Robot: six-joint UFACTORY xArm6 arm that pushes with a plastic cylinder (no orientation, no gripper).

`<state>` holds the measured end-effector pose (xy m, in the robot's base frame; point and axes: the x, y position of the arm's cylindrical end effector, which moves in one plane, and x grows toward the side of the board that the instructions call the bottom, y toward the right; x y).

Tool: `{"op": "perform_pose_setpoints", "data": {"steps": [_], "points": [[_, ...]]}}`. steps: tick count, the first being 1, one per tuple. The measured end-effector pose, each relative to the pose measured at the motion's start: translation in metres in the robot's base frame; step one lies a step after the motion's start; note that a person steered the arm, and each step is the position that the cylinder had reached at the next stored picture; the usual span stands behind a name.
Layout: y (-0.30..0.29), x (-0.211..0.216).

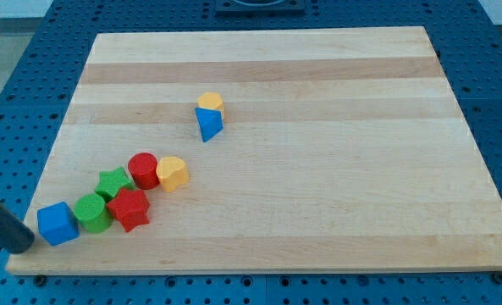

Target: Move the blue cube close to green star

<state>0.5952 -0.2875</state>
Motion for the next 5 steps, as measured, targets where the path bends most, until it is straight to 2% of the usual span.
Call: {"op": "perform_pose_setpoints", "data": {"steps": [5], "points": [[0.047,-0.022]]}}
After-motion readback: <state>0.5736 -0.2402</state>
